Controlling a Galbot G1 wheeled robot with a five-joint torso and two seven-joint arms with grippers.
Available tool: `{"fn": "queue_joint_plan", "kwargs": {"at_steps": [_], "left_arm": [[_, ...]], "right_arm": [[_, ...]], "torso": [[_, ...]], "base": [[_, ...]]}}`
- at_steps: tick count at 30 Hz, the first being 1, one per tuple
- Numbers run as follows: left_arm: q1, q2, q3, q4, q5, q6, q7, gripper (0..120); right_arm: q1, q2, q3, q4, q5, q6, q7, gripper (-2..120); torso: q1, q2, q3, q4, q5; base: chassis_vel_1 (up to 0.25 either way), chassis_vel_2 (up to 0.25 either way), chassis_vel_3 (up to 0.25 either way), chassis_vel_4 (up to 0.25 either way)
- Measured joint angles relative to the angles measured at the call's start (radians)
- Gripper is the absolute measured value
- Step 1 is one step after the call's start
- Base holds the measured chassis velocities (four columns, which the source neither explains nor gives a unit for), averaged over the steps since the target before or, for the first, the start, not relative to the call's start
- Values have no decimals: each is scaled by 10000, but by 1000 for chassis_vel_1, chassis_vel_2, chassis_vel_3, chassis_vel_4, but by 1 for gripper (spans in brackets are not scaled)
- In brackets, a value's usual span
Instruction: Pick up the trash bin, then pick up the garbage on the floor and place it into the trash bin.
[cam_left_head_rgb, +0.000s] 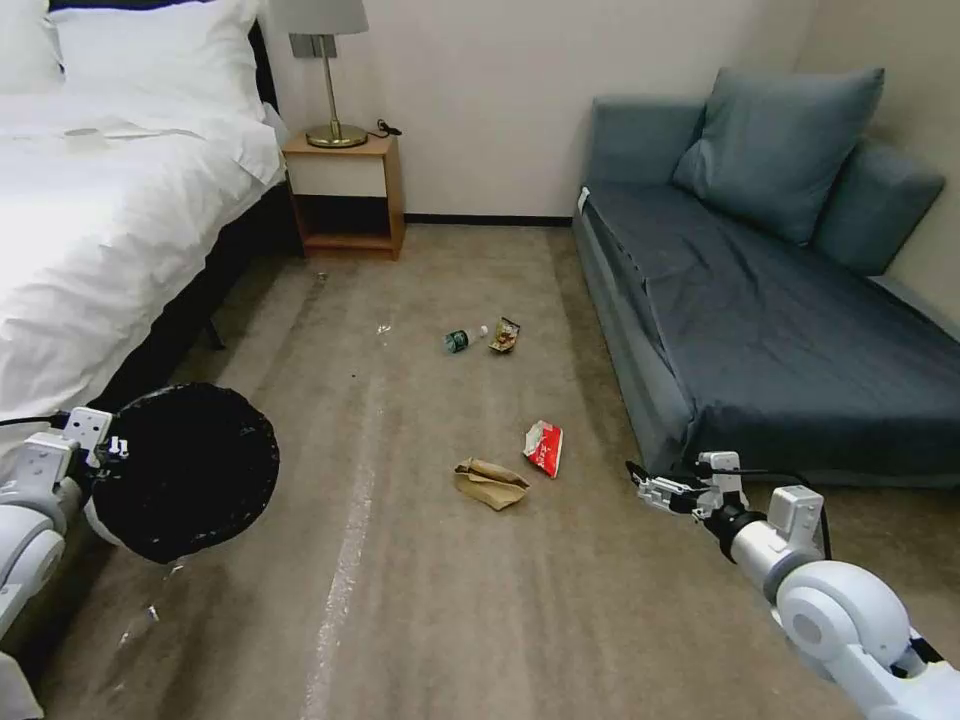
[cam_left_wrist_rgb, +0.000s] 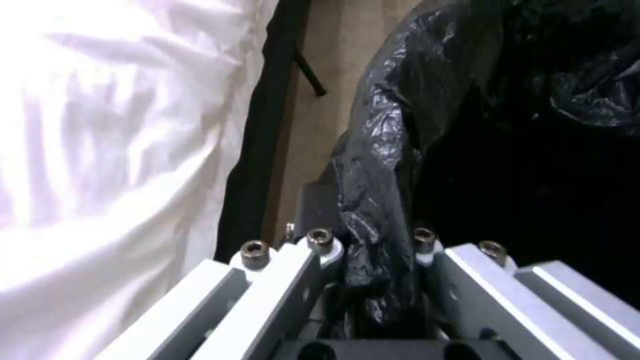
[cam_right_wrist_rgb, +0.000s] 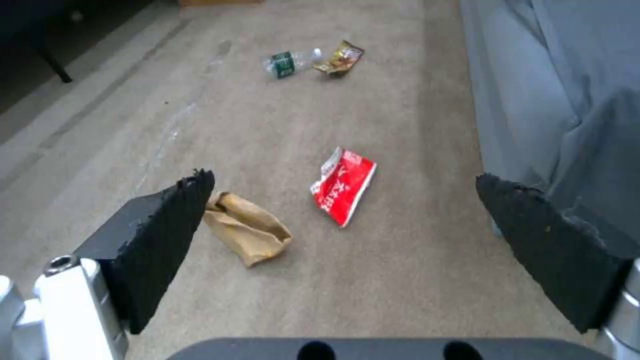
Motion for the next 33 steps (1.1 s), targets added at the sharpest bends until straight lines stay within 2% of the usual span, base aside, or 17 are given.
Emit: {"fn": "queue_joint_plan", "kwargs": {"at_steps": [11, 33], "left_arm": [[-88, -39, 119, 166, 60, -303, 121, 4], [-191, -110, 184, 318, 111, -481, 290, 4]], "right_arm": [[-65, 83, -51, -122, -206, 10, -17, 100], [147, 138, -338, -397, -264, 32, -30, 100]], "torso": [[2, -1, 4, -3, 1], [2, -1, 2, 0, 0]], "base": [[-147, 136, 147, -143], [-147, 153, 144, -158]]}}
